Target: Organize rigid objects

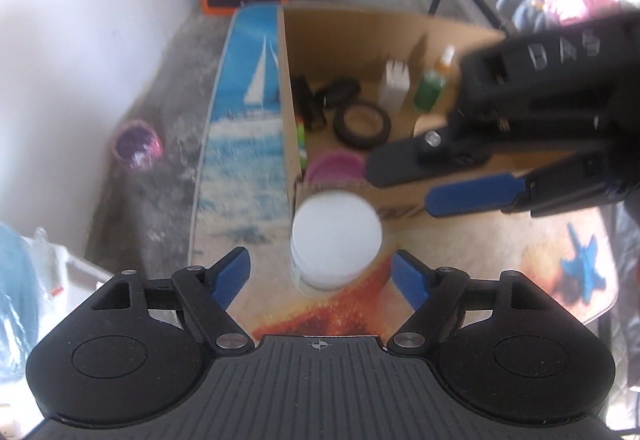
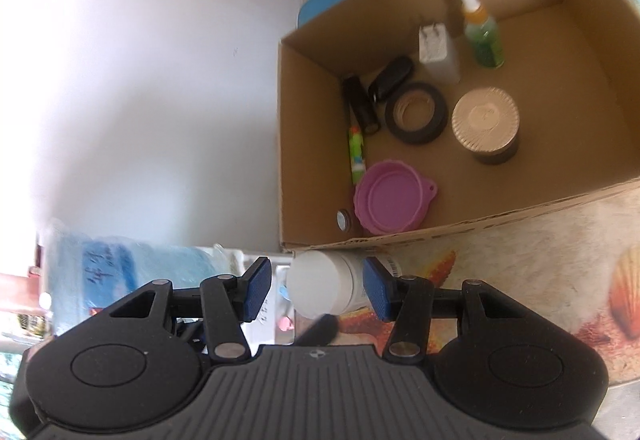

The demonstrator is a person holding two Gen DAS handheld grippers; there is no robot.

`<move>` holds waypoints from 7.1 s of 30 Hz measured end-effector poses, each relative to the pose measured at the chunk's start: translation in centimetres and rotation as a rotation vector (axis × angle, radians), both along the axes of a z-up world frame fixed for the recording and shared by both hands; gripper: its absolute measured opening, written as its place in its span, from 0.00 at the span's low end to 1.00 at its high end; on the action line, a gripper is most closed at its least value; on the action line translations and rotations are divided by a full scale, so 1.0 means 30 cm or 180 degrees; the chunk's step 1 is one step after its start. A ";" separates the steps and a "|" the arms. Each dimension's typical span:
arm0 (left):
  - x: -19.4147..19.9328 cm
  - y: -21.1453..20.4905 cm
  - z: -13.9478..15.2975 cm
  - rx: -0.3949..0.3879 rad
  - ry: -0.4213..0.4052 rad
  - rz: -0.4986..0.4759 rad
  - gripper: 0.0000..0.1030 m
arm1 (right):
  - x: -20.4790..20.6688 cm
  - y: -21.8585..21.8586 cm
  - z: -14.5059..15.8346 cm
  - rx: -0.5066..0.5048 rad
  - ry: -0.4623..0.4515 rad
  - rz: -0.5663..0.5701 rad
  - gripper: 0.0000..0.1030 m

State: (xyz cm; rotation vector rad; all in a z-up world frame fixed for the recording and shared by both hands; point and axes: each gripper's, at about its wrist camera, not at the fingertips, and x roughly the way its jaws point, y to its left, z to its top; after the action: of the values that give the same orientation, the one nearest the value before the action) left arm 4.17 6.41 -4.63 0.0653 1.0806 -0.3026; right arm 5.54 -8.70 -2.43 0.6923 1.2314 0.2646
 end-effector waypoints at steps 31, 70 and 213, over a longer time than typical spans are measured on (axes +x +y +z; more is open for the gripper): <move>0.028 -0.044 -0.093 0.0046 0.0020 0.0018 0.52 | 0.073 0.060 -0.153 0.0158 0.0222 0.0013 0.52; 0.017 -0.250 0.401 -0.0222 -0.0647 -0.0145 0.51 | 0.017 -0.188 0.389 0.0243 -0.0734 -0.0068 0.51; 0.076 -0.262 0.152 0.0473 0.0438 0.0181 0.99 | -0.091 -0.295 0.097 -0.1990 -0.0116 -0.0168 1.00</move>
State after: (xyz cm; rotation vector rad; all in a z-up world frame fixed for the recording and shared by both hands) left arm 6.45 -1.45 -0.07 0.1481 1.2386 -0.1771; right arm 2.80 -17.56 0.48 0.1756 1.1725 -0.1530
